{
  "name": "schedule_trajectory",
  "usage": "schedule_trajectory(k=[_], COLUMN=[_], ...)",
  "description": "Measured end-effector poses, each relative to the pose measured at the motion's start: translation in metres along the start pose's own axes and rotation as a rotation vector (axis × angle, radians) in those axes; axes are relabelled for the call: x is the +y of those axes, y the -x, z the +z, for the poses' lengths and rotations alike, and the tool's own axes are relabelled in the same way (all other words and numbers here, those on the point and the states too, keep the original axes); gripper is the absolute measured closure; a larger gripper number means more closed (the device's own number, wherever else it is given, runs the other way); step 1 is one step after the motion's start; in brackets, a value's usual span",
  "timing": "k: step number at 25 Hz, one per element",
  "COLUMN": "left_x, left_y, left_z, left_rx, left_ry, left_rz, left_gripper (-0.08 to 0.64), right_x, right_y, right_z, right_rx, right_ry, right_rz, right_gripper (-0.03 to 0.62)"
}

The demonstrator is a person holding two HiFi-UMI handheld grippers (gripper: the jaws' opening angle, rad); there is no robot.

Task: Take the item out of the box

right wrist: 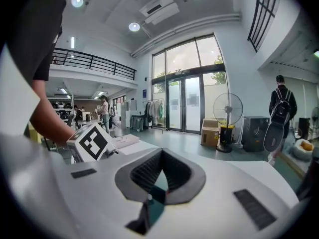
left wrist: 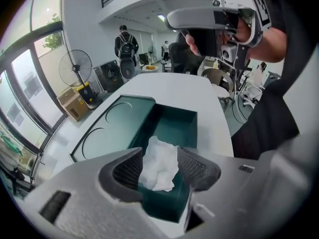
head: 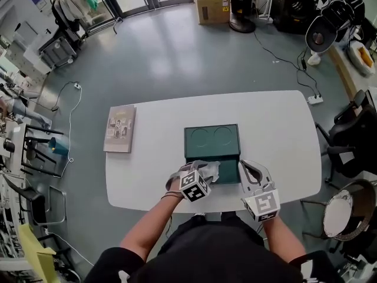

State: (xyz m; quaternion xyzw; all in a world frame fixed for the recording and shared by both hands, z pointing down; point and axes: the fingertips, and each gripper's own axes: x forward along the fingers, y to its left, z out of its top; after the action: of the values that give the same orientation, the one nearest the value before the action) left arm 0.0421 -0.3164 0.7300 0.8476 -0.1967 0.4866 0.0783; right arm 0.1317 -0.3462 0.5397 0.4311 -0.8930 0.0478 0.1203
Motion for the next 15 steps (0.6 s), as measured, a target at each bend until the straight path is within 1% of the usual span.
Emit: schedule_trajectory(k=[3, 7, 10, 12, 15], left_x=[-0.003, -0.004, 0.001, -0.002, -0.004], left_y=[-0.018, -0.035, -0.048, -0.057, -0.066], left_z=[-0.007, -0.008, -0.016, -0.027, -0.033], left_rx=[0.065, 0.097, 0.144, 0.194, 0.228], left_ry=[-0.034, -0.036, -0.015, 0.004, 0.039], left_rz=[-0.034, -0.056, -0.052, -0.057, -0.067], left_gripper=[0.33, 0.343, 0.351, 0.337, 0.336], right_x=[-0.01, -0.021, -0.026, -0.027, -0.032], right_y=[-0.002, -0.007, -0.01, -0.009, -0.01], right_z=[-0.01, -0.016, -0.023, -0.028, -0.032], right_rx=[0.019, 0.033, 0.054, 0.066, 0.074], right_ry=[-0.009, -0.015, -0.024, -0.033, -0.035], right_rz=[0.003, 0.001, 0.009, 0.019, 0.022], right_gripper=[0.586, 0.586, 0.586, 0.586, 0.586])
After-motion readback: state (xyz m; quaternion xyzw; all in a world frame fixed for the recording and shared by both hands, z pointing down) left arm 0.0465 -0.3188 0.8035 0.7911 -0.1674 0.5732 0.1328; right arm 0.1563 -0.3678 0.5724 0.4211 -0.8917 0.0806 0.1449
